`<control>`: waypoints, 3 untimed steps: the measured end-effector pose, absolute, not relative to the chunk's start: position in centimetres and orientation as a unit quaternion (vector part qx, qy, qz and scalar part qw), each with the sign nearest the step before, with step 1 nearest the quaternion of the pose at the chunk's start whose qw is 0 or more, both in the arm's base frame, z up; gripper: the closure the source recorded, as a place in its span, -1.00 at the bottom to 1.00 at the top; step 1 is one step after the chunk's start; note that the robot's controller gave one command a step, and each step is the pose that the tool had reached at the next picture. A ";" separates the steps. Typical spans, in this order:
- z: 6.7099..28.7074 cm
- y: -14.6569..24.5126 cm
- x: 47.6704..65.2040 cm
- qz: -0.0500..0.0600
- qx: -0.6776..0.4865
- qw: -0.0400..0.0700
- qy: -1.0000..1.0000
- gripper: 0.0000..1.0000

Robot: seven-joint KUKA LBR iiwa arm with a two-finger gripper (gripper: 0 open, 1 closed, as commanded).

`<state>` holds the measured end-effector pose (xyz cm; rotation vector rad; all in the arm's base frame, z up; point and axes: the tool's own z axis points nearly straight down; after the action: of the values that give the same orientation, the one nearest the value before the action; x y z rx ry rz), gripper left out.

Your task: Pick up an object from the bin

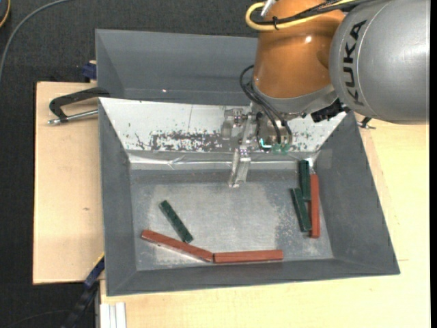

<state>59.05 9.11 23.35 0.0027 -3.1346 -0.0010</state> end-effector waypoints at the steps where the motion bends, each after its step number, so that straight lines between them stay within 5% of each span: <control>1: 18.8 19.3 53.6 -0.001 0.020 0.001 -1.000 -1.00; 2: 7.1 17.4 50.7 -0.001 0.159 -0.001 -0.987 -1.00; 3: 7.1 18.4 49.6 -0.001 0.147 0.000 -0.989 -1.00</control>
Offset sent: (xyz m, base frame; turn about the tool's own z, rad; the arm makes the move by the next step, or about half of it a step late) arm -0.0535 0.0988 -0.0462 -0.0329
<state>49.57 18.37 7.12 0.4630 -3.1075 -0.0029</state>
